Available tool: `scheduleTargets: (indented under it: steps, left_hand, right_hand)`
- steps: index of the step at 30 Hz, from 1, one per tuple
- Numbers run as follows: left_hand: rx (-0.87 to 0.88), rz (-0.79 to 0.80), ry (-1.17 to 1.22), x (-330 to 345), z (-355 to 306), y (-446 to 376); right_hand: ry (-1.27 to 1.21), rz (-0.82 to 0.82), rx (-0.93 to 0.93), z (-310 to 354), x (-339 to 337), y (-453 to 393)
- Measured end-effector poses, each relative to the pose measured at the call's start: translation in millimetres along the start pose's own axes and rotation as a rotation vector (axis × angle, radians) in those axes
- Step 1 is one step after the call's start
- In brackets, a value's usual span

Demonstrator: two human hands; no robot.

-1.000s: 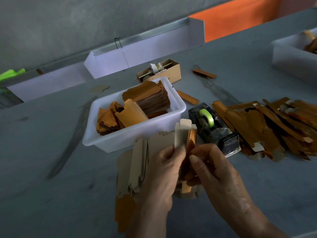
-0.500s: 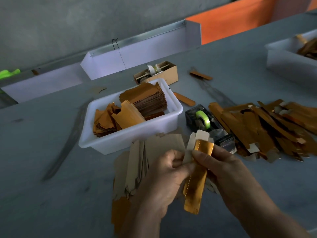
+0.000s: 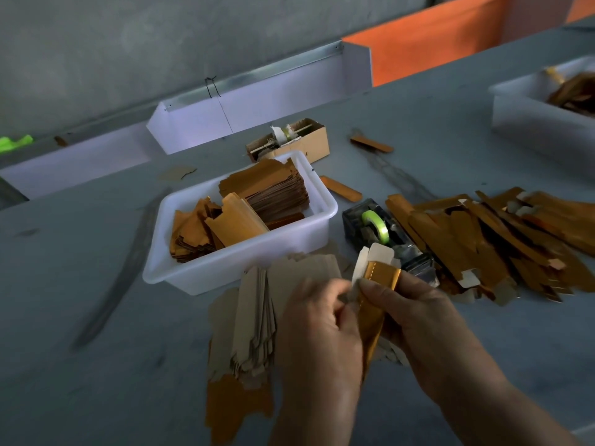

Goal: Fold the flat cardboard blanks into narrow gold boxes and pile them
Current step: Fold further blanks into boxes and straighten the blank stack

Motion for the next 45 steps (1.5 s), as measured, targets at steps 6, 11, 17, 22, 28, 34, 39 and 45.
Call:
scheduleTargets:
  steps: [6,11,17,22,28,34,39,45]
  left_hand:
    - [0.252,-0.023,-0.536,22.1,-31.8,16.1]
    - [0.317,-0.055,-0.526,31.9,-29.7,18.4]
    - [-0.078,0.113,0.015,16.0,-4.7,4.0]
    - [-0.408,0.384,0.595,23.7,13.0,-2.2]
    - [-0.481,0.309,0.786,29.5,8.1,-10.8]
    - [-0.593,0.24,0.916,38.7,16.5,-15.8]
    - [-0.556,0.236,0.757,47.1,20.7,-16.4]
    - [-0.587,0.221,0.79,51.3,21.3,-19.4]
  right_hand:
    - [-0.009,0.035,0.019,4.1,1.8,5.0]
    - [0.081,0.058,-0.017,5.3,4.5,7.4]
    - [-0.058,0.027,0.029,-0.2,-1.4,5.8]
    - [0.007,0.008,-0.072,10.4,-2.1,5.7]
    - [0.486,-0.143,-0.229,47.3,-32.5,-3.8]
    - [0.949,-0.253,-0.319,75.9,-64.0,-34.4]
    - [0.956,-0.163,-0.194,56.2,-62.1,-51.7]
    - [0.917,-0.156,-0.187,53.4,-55.3,-54.2]
Point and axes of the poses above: each hand's wrist, its own y-axis away from the middle knuckle, its own x-axis out of the palm, z = x × y, the point moved 6 cm from there along -y, towards the middle knuckle
